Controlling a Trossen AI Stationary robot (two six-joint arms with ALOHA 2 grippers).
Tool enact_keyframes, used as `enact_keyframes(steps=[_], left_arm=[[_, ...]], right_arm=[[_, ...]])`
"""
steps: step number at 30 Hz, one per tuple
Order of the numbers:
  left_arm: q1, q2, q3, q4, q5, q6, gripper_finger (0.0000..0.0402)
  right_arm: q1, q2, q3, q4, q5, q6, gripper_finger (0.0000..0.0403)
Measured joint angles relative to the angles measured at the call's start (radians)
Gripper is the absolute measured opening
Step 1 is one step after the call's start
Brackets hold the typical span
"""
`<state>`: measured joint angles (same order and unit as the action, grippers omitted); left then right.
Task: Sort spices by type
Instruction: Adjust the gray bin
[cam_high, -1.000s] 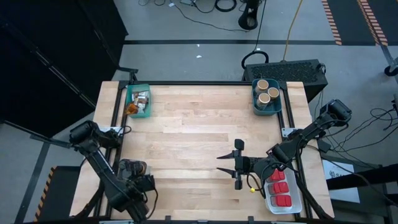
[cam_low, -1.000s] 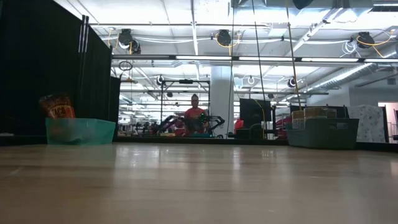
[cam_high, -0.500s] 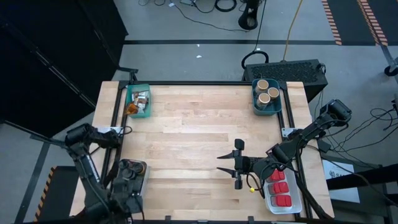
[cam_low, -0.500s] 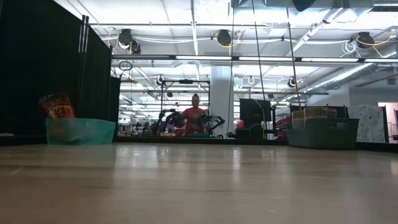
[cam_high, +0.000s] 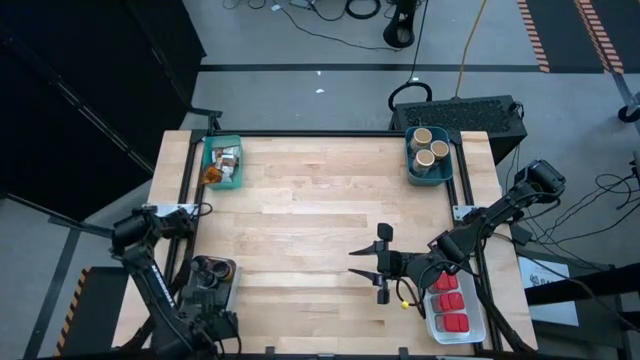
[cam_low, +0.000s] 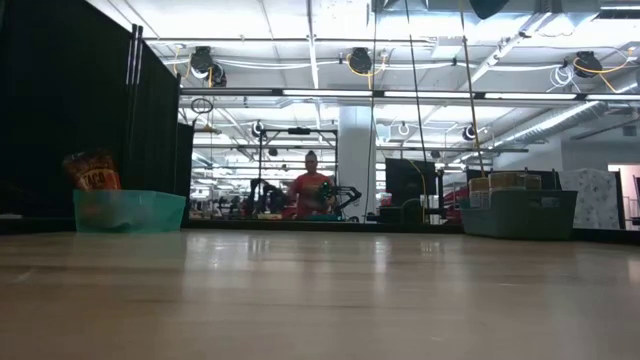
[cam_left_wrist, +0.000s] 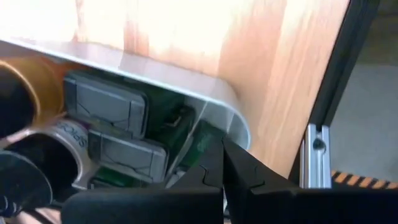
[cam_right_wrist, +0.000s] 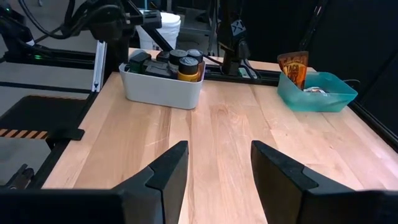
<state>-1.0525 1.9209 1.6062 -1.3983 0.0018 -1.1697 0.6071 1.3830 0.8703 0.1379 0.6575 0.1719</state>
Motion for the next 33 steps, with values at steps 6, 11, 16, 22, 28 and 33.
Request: enact_keyframes(steps=[6, 11, 16, 22, 28, 33], left_arm=[[-0.002, 0.0, 0.0, 0.032, -0.036, -0.001, 0.0], [-0.002, 0.0, 0.0, 0.03, -0.041, -0.002, 0.0], [-0.002, 0.02, -0.014, 0.029, -0.039, -0.001, 0.0], [-0.002, 0.03, -0.014, 0.036, -0.037, 0.002, 0.0], [0.0, 0.03, -0.014, 0.065, -0.04, 0.0, 0.0], [0.012, 0.03, -0.014, 0.079, -0.049, 0.009, 0.0]], right_arm=[[0.0, 0.0, 0.0, 0.0, 0.0, 0.0, 0.016], [0.0, 0.0, 0.0, 0.0, 0.0, 0.0, 0.016], [0.0, 0.0, 0.0, 0.0, 0.0, 0.0, 0.016], [0.0, 0.0, 0.0, -0.001, 0.0, 0.0, 0.016], [0.0, 0.0, 0.0, -0.001, 0.0, 0.0, 0.016], [0.0, 0.0, 0.0, -0.001, 0.0, 0.0, 0.016]])
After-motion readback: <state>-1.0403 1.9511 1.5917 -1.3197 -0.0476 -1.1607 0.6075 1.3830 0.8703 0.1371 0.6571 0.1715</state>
